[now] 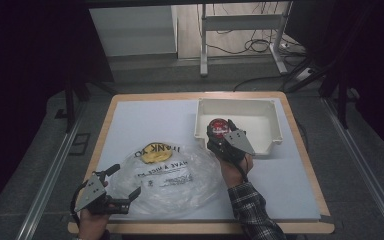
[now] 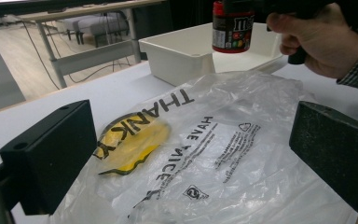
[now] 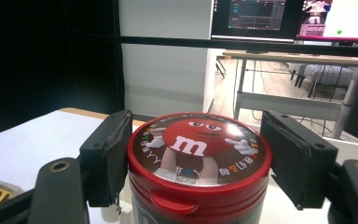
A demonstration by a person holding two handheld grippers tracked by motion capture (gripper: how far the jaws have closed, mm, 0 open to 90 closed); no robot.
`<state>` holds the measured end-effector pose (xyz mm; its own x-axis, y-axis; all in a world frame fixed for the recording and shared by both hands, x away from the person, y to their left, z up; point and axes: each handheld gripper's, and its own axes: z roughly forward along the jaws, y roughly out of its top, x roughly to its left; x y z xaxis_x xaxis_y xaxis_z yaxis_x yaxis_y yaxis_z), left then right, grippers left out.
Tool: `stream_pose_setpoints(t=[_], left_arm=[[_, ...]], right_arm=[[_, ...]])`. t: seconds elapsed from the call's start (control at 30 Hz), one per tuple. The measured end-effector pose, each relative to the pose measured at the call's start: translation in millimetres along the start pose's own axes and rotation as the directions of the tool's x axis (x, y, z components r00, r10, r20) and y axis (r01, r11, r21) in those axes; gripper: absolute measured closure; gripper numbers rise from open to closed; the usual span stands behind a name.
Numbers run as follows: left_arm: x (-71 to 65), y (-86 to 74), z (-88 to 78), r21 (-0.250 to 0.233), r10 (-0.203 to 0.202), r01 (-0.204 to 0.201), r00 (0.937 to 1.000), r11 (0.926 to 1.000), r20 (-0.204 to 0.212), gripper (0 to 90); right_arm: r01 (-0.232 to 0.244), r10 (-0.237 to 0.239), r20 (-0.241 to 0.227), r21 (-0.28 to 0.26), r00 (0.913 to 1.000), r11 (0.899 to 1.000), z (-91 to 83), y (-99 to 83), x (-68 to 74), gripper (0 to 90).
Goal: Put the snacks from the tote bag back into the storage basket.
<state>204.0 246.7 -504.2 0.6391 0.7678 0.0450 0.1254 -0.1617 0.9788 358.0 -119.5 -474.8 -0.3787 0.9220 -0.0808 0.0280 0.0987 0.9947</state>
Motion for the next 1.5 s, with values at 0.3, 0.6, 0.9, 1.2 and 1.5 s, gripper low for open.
stream_pose_setpoints(t=[0.3, 0.6, 0.9, 1.2, 1.5], left_arm=[[0.0, 0.4, -1.1, -0.021, -0.005, 0.005, 0.9999, 0.9998, 0.012, 0.6], [0.3, 0.5, -1.5, -0.020, -0.004, 0.004, 0.9999, 0.9998, 0.010, 0.6], [0.7, 0.5, -1.8, -0.019, -0.002, 0.002, 1.0000, 0.9998, 0.008, 0.7], [1.1, 0.6, -2.1, -0.020, 0.000, 0.000, 1.0000, 0.9998, 0.006, 0.6], [1.5, 0.4, -2.6, -0.020, -0.003, 0.003, 1.0000, 0.9998, 0.004, 0.7]], right_arm=[[0.007, -0.007, -0.004, -0.003, 1.0000, 1.000, 12.4, 0.8, -8.2, 27.5], [0.026, -0.026, -0.009, -0.002, 0.9996, 1.000, 26.9, 0.8, -12.4, 27.5], [0.033, -0.032, -0.006, 0.008, 0.9995, 0.999, 39.9, -3.0, -14.5, 27.5], [0.038, -0.038, -0.016, 0.016, 0.9992, 0.999, 52.8, -5.9, -14.9, 27.5], [0.053, -0.053, -0.030, 0.017, 0.9982, 0.998, 67.1, -5.3, -15.2, 27.5]])
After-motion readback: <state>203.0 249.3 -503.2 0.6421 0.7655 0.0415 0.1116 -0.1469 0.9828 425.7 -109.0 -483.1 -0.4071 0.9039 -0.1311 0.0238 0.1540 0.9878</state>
